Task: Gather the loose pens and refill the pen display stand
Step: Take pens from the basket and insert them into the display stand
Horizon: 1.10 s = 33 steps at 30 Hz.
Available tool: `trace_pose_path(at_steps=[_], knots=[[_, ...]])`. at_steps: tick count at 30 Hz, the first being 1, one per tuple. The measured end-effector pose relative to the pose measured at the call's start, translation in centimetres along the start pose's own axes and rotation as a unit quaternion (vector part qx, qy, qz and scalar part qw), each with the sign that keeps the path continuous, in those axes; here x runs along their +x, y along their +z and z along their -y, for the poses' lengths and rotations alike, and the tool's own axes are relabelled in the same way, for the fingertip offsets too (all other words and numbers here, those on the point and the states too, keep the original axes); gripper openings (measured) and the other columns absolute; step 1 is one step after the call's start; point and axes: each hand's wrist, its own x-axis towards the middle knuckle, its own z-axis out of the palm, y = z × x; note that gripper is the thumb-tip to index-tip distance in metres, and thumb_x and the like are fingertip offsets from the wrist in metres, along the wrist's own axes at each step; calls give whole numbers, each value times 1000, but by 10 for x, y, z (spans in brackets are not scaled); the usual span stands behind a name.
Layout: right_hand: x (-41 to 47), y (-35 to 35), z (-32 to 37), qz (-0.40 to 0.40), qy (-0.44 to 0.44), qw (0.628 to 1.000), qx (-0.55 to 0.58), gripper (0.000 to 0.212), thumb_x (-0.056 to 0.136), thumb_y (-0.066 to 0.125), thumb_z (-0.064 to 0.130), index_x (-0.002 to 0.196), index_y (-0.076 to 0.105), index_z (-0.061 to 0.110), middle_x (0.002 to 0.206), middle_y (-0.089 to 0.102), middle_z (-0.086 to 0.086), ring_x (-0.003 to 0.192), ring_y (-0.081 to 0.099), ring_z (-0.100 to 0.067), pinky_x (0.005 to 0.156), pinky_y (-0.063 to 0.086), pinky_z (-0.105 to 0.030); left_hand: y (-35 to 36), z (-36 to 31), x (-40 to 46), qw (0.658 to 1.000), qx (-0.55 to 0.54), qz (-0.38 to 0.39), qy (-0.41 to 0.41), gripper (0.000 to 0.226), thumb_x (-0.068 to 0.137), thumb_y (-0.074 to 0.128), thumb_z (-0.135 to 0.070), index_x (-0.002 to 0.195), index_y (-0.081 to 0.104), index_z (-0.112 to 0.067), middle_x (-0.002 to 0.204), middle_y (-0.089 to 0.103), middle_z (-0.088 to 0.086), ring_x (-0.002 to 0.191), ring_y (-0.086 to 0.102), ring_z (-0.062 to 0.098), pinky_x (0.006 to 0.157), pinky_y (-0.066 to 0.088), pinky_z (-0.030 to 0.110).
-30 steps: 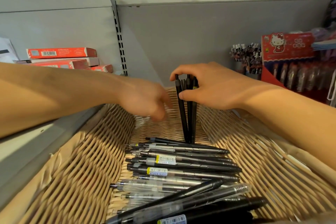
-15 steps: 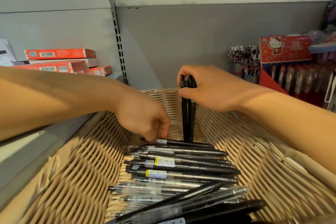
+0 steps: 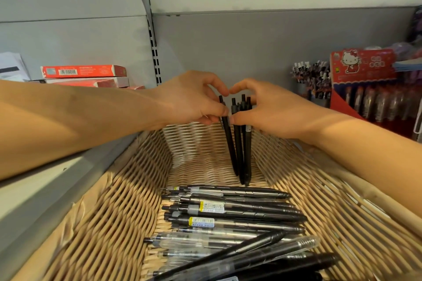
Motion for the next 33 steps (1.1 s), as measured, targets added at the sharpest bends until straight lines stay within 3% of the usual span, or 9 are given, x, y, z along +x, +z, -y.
trace_pose_path(at_steps=[5, 11, 13, 15, 18, 20, 24, 30, 33], knots=[[0, 0, 1, 24, 4, 999, 35, 21, 83, 78, 34, 102, 73, 24, 78, 68, 3, 51, 55, 3, 60, 47, -29, 4, -3, -3, 999, -39, 25, 5, 26, 80, 79, -3, 98, 63, -13, 69, 72, -2, 70, 73, 14, 71, 63, 29], [-4, 1, 2, 61, 1, 997, 37, 25, 80, 81, 37, 79, 66, 16, 55, 49, 11, 50, 45, -4, 52, 37, -26, 4, -2, -3, 995, -81, 53, 15, 21, 84, 73, 2, 89, 57, -10, 77, 74, 6, 72, 75, 17, 68, 62, 26], [-2, 1, 1, 52, 3, 998, 36, 27, 81, 80, 34, 83, 67, 10, 57, 51, 10, 50, 46, -4, 55, 36, -28, 6, -1, 0, 997, -34, 66, -9, 17, 86, 69, 1, 86, 57, -11, 81, 75, 8, 76, 76, 18, 72, 63, 31], [-2, 3, 1, 38, 10, 999, 26, 23, 82, 76, 29, 92, 69, 9, 65, 56, 5, 57, 50, -7, 58, 40, -30, 8, 2, -2, 986, 95, 129, -37, 9, 89, 65, -5, 88, 62, -14, 90, 75, 7, 85, 75, 16, 78, 62, 33], [-2, 3, 1, 28, 7, 999, 17, 19, 82, 72, 29, 92, 71, 12, 75, 65, -4, 68, 57, -15, 65, 43, -34, 13, 5, -12, 915, 246, 315, -52, 18, 96, 61, -17, 112, 68, -19, 92, 69, -9, 87, 70, 9, 78, 59, 26], [-2, 2, 1, 19, 7, 1000, 4, 18, 82, 71, 32, 89, 71, 16, 79, 70, -3, 73, 62, -16, 67, 45, -34, 15, 3, -19, 866, 302, 397, -46, 30, 100, 57, -23, 129, 63, -20, 94, 64, -16, 95, 67, 11, 88, 58, 33], [-3, 3, 1, 40, 2, 999, -2, 21, 83, 71, 32, 89, 70, 12, 68, 61, 4, 63, 55, -10, 63, 40, -32, 16, 1, -22, 827, 365, 424, -52, 28, 101, 52, -15, 126, 64, -17, 105, 66, -6, 110, 63, 21, 103, 48, 45], [-1, 1, -1, 81, -11, 997, -8, 31, 86, 74, 34, 89, 66, 4, 67, 58, 3, 61, 57, -11, 61, 45, -31, 16, 9, -20, 831, 347, 426, -88, 14, 95, 59, -12, 93, 59, -26, 85, 61, -7, 89, 57, 12, 100, 51, 44], [-1, 2, -1, 86, -16, 996, -6, 30, 86, 74, 33, 86, 65, 4, 65, 57, 3, 59, 58, -10, 57, 46, -26, 15, 12, -17, 844, 328, 419, -73, 15, 94, 61, -10, 96, 55, -23, 89, 63, 2, 80, 56, 12, 89, 52, 40]])
